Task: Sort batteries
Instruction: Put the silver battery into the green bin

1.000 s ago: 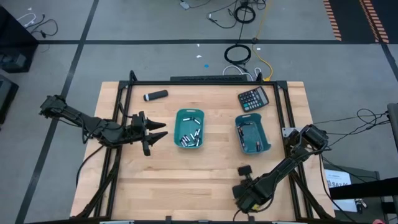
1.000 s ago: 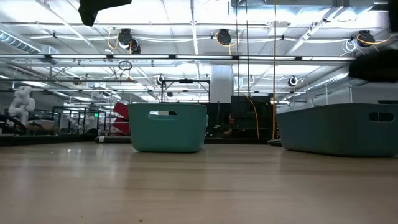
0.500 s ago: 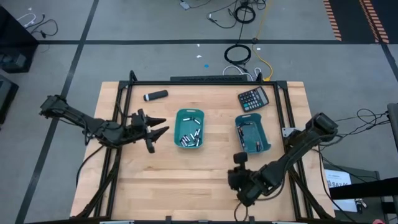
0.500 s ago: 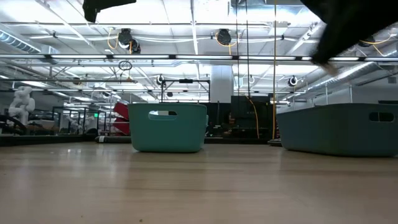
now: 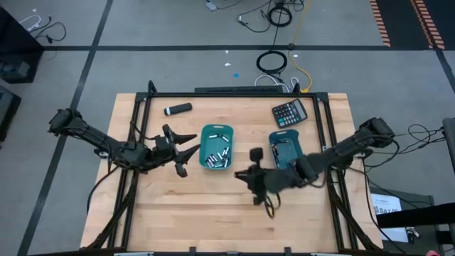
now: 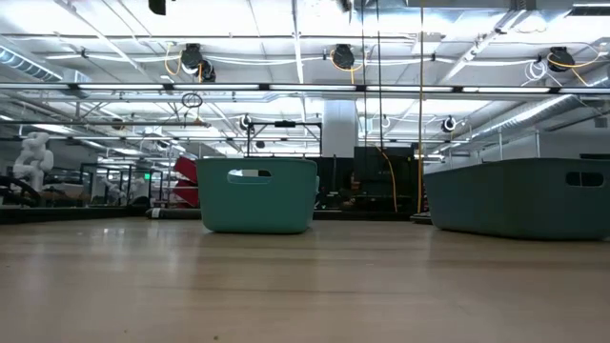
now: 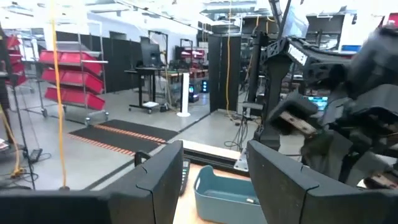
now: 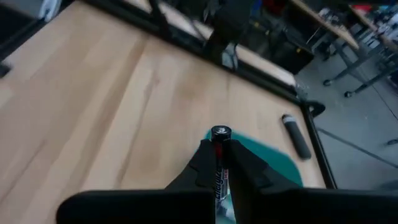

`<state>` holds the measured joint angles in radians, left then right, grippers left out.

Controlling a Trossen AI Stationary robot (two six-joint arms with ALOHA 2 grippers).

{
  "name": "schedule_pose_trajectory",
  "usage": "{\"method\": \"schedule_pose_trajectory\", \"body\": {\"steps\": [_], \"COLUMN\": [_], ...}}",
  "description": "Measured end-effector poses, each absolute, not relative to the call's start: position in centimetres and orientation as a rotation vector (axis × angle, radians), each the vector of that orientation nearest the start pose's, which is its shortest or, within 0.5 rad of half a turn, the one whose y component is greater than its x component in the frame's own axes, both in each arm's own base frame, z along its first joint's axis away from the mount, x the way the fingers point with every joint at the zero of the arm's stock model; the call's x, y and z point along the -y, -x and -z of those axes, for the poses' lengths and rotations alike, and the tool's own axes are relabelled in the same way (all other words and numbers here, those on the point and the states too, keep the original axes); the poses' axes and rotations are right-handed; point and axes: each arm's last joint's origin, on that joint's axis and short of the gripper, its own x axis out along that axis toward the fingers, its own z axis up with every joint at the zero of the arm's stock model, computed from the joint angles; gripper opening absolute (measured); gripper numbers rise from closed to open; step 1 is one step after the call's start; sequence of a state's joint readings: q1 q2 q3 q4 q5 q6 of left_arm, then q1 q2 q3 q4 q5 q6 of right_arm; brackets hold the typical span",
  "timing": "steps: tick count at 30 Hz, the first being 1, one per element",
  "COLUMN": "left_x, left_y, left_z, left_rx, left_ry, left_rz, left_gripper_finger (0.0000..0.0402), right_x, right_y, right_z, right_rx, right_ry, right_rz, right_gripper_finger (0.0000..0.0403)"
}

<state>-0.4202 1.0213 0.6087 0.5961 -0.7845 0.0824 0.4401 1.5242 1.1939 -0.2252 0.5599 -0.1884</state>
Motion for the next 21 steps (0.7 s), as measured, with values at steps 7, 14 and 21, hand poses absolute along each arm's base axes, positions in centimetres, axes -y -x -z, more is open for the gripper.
{"method": "schedule_pose_trajectory", "body": {"steps": [7, 14, 21], "left_x": [6.9, 6.7, 6.7], "left_y": [-20.6, -19.8, -18.7], "left_z": [-30.1, -30.8, -31.5], "left_rx": [0.129, 0.138, 0.145], "left_ry": [0.013, -0.011, -0.032], "left_rz": [-0.413, -0.452, -0.477], "left_gripper_finger": [0.0187, 0.0187, 0.0187], "right_x": [-7.7, -3.6, -0.4], "right_y": [-33.8, -35.5, -37.6], "right_z": [-29.2, -29.2, -27.0], "right_rx": [-0.305, -0.189, -0.171], "right_ry": [0.366, 0.294, 0.256], "right_rz": [0.033, 0.011, 0.076], "right_gripper_finger": [0.0005, 0.0006, 0.0007]}}
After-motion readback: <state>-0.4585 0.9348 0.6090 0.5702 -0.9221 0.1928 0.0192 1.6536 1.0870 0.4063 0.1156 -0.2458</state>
